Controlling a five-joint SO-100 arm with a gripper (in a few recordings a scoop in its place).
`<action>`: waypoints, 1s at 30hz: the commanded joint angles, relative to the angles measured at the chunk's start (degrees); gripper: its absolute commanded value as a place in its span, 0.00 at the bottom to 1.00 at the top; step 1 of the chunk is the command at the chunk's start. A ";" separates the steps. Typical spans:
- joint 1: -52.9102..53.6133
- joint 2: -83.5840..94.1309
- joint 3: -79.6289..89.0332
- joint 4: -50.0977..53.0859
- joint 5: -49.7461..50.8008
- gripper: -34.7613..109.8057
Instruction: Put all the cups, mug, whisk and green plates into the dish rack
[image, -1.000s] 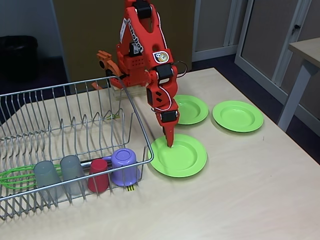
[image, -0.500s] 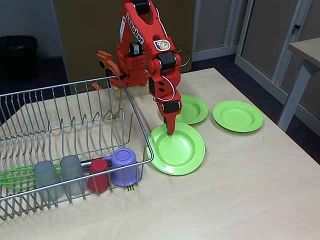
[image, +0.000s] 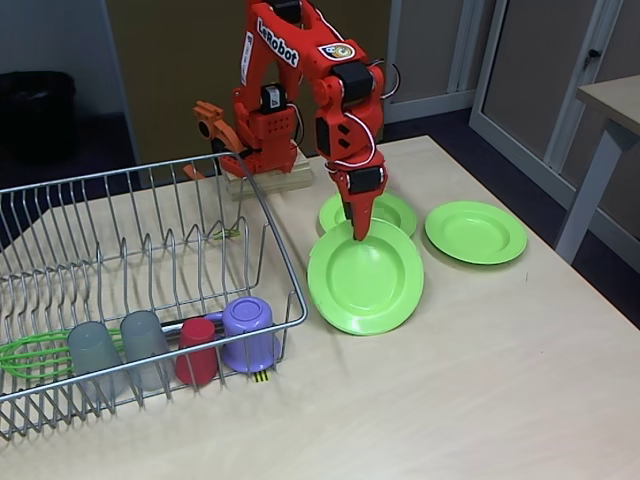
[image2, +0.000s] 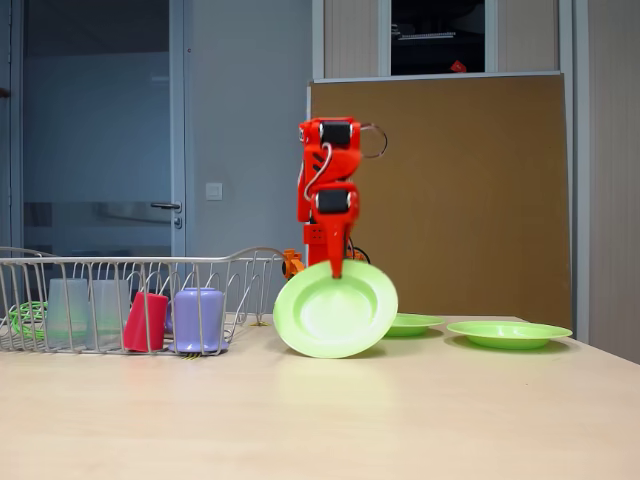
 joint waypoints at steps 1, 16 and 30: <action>-0.53 2.02 -5.45 4.48 -0.26 0.24; -0.18 -4.13 -31.11 21.18 -7.21 0.24; 2.55 -1.14 -48.08 25.22 -21.80 0.24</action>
